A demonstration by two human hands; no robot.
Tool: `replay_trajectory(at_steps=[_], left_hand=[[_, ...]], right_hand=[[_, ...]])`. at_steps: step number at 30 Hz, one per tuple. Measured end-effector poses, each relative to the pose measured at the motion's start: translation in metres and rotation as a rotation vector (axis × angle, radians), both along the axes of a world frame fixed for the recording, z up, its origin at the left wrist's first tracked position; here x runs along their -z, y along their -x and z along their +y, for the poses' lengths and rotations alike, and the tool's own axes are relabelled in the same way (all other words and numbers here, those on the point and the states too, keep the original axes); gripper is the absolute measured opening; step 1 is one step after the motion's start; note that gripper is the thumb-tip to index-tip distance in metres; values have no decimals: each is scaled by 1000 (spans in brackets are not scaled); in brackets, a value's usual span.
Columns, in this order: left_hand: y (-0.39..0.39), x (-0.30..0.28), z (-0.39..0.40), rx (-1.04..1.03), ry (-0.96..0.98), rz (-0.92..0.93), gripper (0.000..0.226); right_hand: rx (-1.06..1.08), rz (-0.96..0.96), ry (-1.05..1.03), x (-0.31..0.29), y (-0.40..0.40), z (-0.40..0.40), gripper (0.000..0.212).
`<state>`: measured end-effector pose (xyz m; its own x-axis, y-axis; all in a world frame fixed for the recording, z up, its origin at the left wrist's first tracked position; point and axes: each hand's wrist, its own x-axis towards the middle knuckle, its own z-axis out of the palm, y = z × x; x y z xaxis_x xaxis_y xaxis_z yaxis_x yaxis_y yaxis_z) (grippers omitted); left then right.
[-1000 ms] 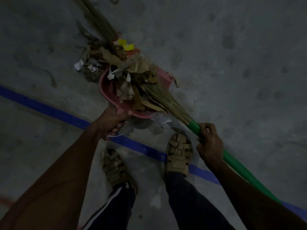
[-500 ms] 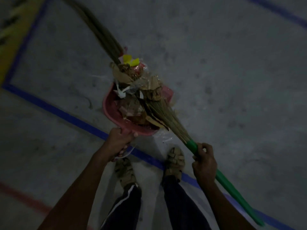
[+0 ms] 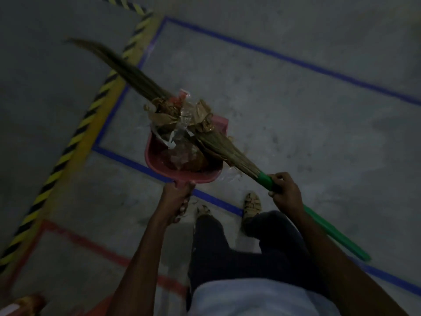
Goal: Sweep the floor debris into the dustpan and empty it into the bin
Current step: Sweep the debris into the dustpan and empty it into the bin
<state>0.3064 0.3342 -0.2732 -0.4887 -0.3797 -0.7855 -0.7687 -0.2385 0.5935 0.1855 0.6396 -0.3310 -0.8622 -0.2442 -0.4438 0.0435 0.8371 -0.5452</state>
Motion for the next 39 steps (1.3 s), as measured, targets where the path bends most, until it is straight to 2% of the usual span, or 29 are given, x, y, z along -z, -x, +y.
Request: replay_trajectory(at_steps=[5,9,14,20,27,31,35,39], left_hand=[[-54,-54,-10,-97,20,74,49],[-89,-85,-14,-176,34,111,51],[-116,-112,-3,-342,46,187,44],[-141,-137,50,-587,92,239,42],[-182,-154,132,-854,140,264,42],[-215,-160,175,-1025,146,215,29],[-254,-161,208,-1169,158,194,44],[-299,-161,227,-1302,181,206,42]], right_hand=[[-249,60,12,-66,-17,-15,56],[-495,90,79,-99,-22,-27,63],[-692,111,142,-126,-14,-45,64],[-893,167,225,-158,7,-43,62],[-1078,123,279,-184,16,-48,69],[-1247,124,352,-186,-2,-63,67],[-1391,128,409,-190,-38,-82,64],[-1483,132,424,-189,-84,-105,60]])
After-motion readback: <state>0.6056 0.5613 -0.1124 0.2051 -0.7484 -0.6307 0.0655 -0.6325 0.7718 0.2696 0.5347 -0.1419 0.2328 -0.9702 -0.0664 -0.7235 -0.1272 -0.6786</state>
